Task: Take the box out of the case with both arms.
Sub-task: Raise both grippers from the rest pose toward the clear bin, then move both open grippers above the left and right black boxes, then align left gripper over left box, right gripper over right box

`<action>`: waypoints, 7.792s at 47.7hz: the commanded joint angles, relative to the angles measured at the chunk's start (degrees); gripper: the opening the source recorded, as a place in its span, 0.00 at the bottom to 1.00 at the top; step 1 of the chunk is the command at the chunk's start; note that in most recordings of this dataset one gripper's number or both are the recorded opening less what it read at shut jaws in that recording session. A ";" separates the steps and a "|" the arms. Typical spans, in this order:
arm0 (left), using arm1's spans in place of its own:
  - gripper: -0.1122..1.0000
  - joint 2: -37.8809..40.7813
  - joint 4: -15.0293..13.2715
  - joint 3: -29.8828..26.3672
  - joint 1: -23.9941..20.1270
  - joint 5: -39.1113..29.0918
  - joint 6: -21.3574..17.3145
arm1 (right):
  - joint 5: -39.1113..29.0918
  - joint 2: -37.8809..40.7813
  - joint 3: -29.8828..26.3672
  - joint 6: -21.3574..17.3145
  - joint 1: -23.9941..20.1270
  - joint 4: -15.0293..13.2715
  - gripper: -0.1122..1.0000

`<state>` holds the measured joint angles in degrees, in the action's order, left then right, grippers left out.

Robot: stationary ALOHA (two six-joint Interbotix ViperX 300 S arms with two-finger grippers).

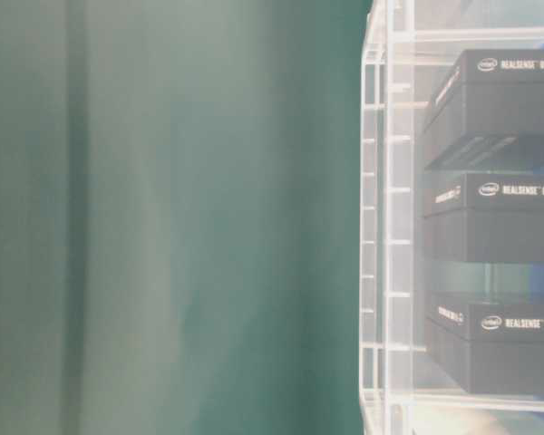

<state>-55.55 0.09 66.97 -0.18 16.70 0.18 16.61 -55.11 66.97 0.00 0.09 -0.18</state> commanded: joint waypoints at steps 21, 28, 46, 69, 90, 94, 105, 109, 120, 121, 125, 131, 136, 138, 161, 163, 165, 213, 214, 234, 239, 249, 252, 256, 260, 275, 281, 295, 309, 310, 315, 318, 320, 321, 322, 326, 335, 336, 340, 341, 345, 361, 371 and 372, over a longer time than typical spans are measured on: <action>0.11 0.35 0.88 -10.20 -0.26 -9.32 4.75 | -10.72 0.53 -10.99 -0.70 0.09 0.09 0.11; 0.11 0.44 1.14 -16.79 -0.26 -15.56 4.57 | -16.96 1.93 -19.86 -0.70 0.18 0.18 0.11; 0.11 1.32 1.32 -31.64 -0.53 -31.38 4.83 | -33.49 8.44 -37.71 -0.70 0.44 0.09 0.11; 0.11 6.50 1.32 -39.37 -0.62 -67.76 7.38 | -71.10 9.67 -41.48 -13.54 0.44 -0.70 0.11; 0.11 11.69 0.70 -43.86 -0.53 -107.14 10.72 | -110.21 16.00 -45.79 -17.58 0.44 -0.79 0.11; 0.11 11.87 0.70 -43.95 -0.53 -107.93 10.72 | -110.21 16.17 -45.79 -17.58 0.44 -0.79 0.11; 0.11 12.48 0.70 -44.12 -0.53 -107.93 12.30 | -109.78 17.14 -45.79 -18.54 0.44 -0.79 0.11; 0.11 12.66 0.97 -44.12 -0.53 -107.93 16.79 | -109.78 17.58 -45.88 -21.53 0.44 -0.88 0.11; 0.11 12.74 1.23 -44.12 -0.53 -107.93 42.54 | -109.78 18.19 -46.05 -46.23 1.14 -1.76 0.11; 0.11 12.74 1.23 -44.12 -0.62 -107.93 45.09 | -109.78 18.28 -46.05 -49.48 1.32 -1.93 0.11; 0.11 12.66 1.23 -44.12 -0.53 -107.93 55.37 | -109.78 18.46 -46.05 -62.23 2.20 -2.55 0.11; 0.11 12.66 1.23 -44.12 -0.53 -107.84 68.91 | -109.69 18.37 -46.05 -78.93 2.81 -5.19 0.11; 0.11 12.74 1.23 -44.12 -0.62 -107.84 76.46 | -109.78 18.37 -45.97 -86.04 2.72 -5.71 0.11; 0.11 12.74 1.32 -44.12 -0.53 -107.84 78.05 | -109.78 18.46 -45.97 -86.57 2.72 -5.98 0.11; 0.11 16.35 2.90 -45.53 -13.80 -107.93 67.24 | -107.93 20.39 -46.58 -70.75 18.63 -9.49 0.11; 0.11 16.88 2.90 -45.88 -15.73 -107.93 64.86 | -107.05 21.01 -46.93 -67.85 21.18 -9.40 0.11; 0.11 17.67 2.90 -46.23 -17.93 -107.84 62.05 | -106.35 21.53 -47.11 -66.09 22.76 -9.40 0.11; 0.84 21.01 1.93 -46.32 -25.22 -104.68 55.72 | -99.05 22.76 -45.79 -60.56 29.18 -10.63 0.56; 0.87 21.01 2.02 -46.32 -25.22 -104.68 56.07 | -98.96 22.85 -45.79 -60.64 29.18 -10.81 0.62; 0.88 21.01 2.29 -46.14 -25.22 -102.83 57.66 | -96.86 23.03 -45.70 -65.04 29.18 -12.04 0.96; 0.88 20.21 2.20 -46.14 -24.43 -100.99 57.74 | -98.00 22.68 -45.53 -65.92 29.09 -11.51 0.96; 0.88 20.57 1.93 -46.32 -24.70 -98.70 61.52 | -98.96 22.76 -45.53 -66.01 29.09 -11.51 0.96; 0.87 21.01 1.93 -46.49 -24.61 -98.70 63.37 | -98.96 22.94 -45.62 -66.09 29.00 -11.43 0.96; 0.88 21.88 1.93 -47.11 -24.08 -98.61 64.34 | -98.70 23.82 -45.88 -66.18 28.83 -11.25 0.96; 0.87 23.64 1.85 -48.43 -23.20 -98.61 64.42 | -98.53 25.05 -46.49 -66.18 28.65 -10.81 0.96; 0.87 34.19 1.93 -57.04 -20.83 -99.32 64.42 | -96.42 33.49 -51.86 -67.85 24.87 -9.93 0.96; 0.87 37.88 2.11 -60.56 -20.21 -100.28 64.34 | -93.87 36.83 -54.58 -69.43 23.12 -9.93 0.96; 0.87 45.35 2.37 -67.50 -18.98 -100.46 64.34 | -91.93 43.95 -60.73 -69.52 20.57 -9.93 0.96; 0.87 51.06 2.55 -72.77 -18.19 -100.37 63.98 | -90.97 49.92 -66.97 -69.17 19.25 -9.93 0.96; 0.87 51.42 2.55 -73.04 -18.11 -100.46 63.98 | -90.97 50.19 -67.41 -69.17 19.07 -9.93 0.96; 0.87 52.91 2.55 -74.36 -17.75 -100.28 63.98 | -90.97 51.68 -69.08 -69.08 18.63 -9.93 0.95; 0.87 53.44 2.55 -75.06 -17.67 -100.20 63.98 | -91.05 52.56 -70.05 -68.99 18.37 -9.93 0.95; 0.87 53.88 2.64 -75.67 -17.49 -100.20 63.90 | -90.97 53.00 -70.58 -68.99 18.11 -9.93 0.95; 0.87 54.14 2.64 -75.94 -17.49 -100.20 63.72 | -90.97 53.17 -70.75 -68.99 18.02 -9.93 0.95; 0.87 54.40 2.64 -76.11 -17.40 -100.20 63.54 | -90.97 53.26 -70.84 -68.99 18.02 -9.93 0.95; 0.87 55.37 2.64 -77.08 -17.14 -100.20 62.84 | -90.97 53.53 -71.28 -68.99 17.84 -9.93 0.95; 0.87 57.04 2.64 -78.84 -17.05 -100.11 62.40 | -90.79 53.53 -71.37 -68.99 17.67 -9.93 0.95; 0.87 57.22 2.72 -79.01 -17.05 -100.11 62.40 | -90.79 53.61 -71.37 -68.99 17.75 -9.93 0.95; 0.87 57.57 2.72 -79.19 -17.05 -100.11 62.40 | -90.35 53.79 -71.63 -68.99 17.49 -9.93 0.95; 0.87 57.66 2.72 -79.19 -17.05 -100.02 62.40 | -90.26 53.88 -71.81 -68.99 17.49 -9.84 0.95; 0.87 57.92 2.72 -79.37 -16.96 -100.02 62.40 | -90.18 54.40 -72.51 -68.73 17.23 -9.93 0.95; 0.87 58.89 2.90 -79.45 -16.96 -100.02 62.31 | -90.35 56.16 -74.44 -67.94 16.79 -9.84 0.95; 0.87 59.50 3.34 -79.45 -17.05 -99.93 62.40 | -90.62 56.16 -74.44 -67.94 16.70 -9.93 0.95; 0.87 59.50 3.34 -79.45 -17.05 -99.93 62.40 | -90.70 56.16 -74.44 -67.85 16.70 -9.93 0.95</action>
<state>4.66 3.08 -11.16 -17.31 -83.50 62.58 -74.09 1.93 -6.06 -67.94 16.96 -10.11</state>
